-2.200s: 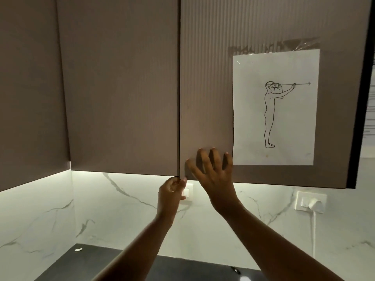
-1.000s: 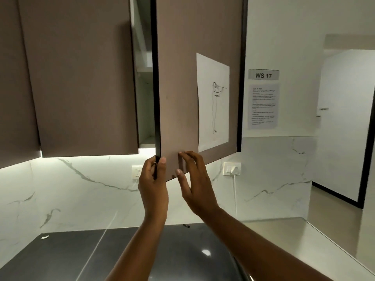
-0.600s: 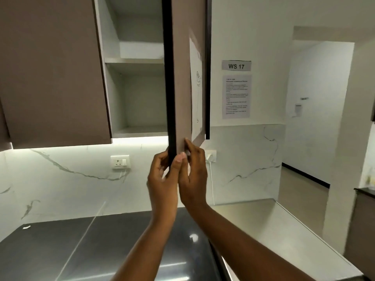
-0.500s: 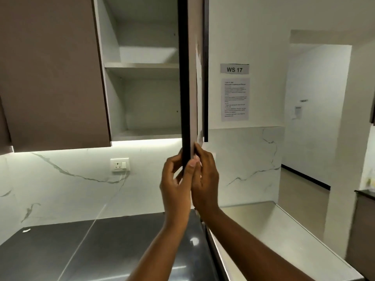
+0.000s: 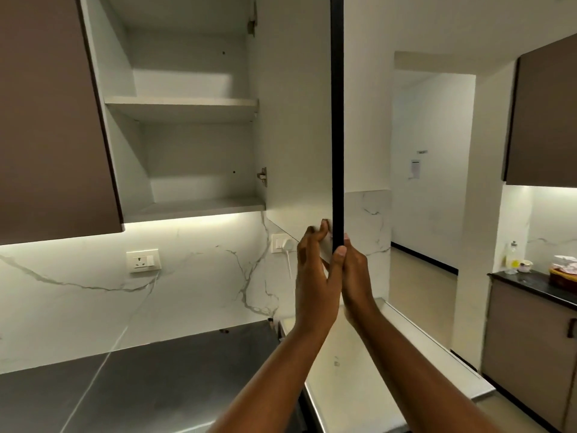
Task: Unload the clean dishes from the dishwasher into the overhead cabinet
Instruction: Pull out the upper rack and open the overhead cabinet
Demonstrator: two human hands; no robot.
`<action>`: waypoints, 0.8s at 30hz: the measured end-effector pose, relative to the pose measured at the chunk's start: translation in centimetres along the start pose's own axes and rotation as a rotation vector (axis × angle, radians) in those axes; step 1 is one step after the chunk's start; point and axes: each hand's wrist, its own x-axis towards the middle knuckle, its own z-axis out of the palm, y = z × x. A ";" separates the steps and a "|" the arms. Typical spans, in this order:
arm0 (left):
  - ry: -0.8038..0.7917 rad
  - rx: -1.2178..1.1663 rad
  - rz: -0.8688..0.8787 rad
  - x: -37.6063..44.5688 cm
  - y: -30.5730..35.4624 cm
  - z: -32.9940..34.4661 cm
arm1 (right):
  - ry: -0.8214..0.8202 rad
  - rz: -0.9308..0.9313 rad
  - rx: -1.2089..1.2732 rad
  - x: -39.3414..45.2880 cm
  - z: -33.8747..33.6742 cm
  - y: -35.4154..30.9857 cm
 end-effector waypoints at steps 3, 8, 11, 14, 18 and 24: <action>0.012 0.130 0.064 0.5 -0.5 1.2 | -0.006 0.037 0.056 0.1 -1.3 -0.3; -0.039 0.284 0.096 1.3 -0.1 2.3 | 0.076 0.134 0.064 0.7 -2.6 -0.4; -0.084 0.367 0.100 1.5 0.3 2.7 | 0.112 0.176 0.085 1.0 -3.2 -0.1; -0.157 0.384 0.076 1.9 0.9 2.8 | 0.133 0.240 0.113 0.9 -3.7 -0.2; -0.248 0.417 0.063 2.0 1.5 3.0 | 0.154 0.252 0.126 0.6 -4.4 0.0; -0.322 0.344 0.005 1.7 1.4 1.7 | 0.171 0.251 0.158 0.3 -4.4 0.0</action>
